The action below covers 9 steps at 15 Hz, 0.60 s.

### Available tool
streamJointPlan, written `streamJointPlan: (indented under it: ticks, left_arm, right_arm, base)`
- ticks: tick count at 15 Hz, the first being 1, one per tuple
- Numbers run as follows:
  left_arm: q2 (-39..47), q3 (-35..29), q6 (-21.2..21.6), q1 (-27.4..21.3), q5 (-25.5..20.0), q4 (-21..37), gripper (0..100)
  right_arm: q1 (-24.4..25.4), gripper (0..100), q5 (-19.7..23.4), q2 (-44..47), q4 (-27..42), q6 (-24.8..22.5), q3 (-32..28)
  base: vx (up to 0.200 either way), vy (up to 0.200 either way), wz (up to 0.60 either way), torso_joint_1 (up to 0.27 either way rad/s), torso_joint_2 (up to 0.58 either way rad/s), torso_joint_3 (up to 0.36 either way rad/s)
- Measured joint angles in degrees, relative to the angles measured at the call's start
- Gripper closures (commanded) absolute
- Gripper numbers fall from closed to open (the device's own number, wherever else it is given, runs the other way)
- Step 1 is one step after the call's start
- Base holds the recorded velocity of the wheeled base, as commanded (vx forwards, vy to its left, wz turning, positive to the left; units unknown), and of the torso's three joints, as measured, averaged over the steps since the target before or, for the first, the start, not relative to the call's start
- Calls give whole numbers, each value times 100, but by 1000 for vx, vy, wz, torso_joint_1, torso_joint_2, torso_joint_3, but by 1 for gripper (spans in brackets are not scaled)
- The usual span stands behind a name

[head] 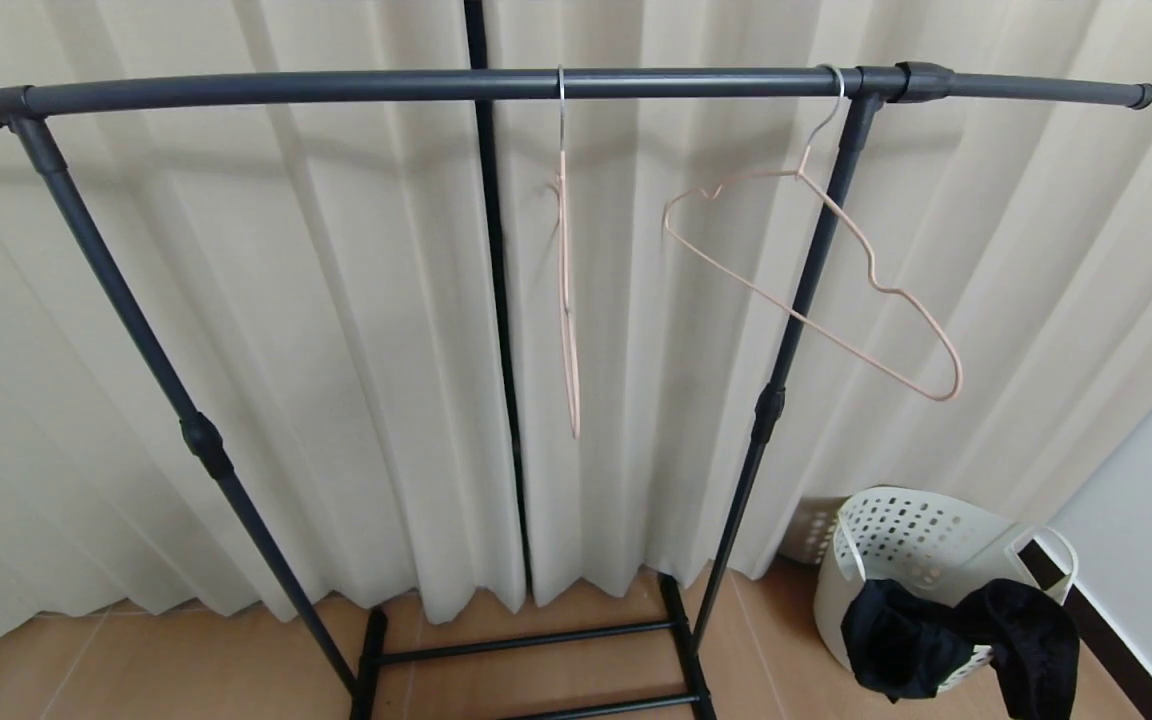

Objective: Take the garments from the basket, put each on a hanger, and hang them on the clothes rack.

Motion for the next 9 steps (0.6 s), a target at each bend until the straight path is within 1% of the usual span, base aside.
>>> streamJointPlan:
  ticks: [5,9]
  left_arm:
    - [0,0,-24,0,0,0,0]
    - [0,0,-17,0,-9,4,0]
  right_arm:
    - [1,0,0,0,-2,9,0]
    - [1,0,0,0,-5,9,0]
  base:
    - [0,0,0,-182,511,331]
    - [0,0,0,-145,493,340]
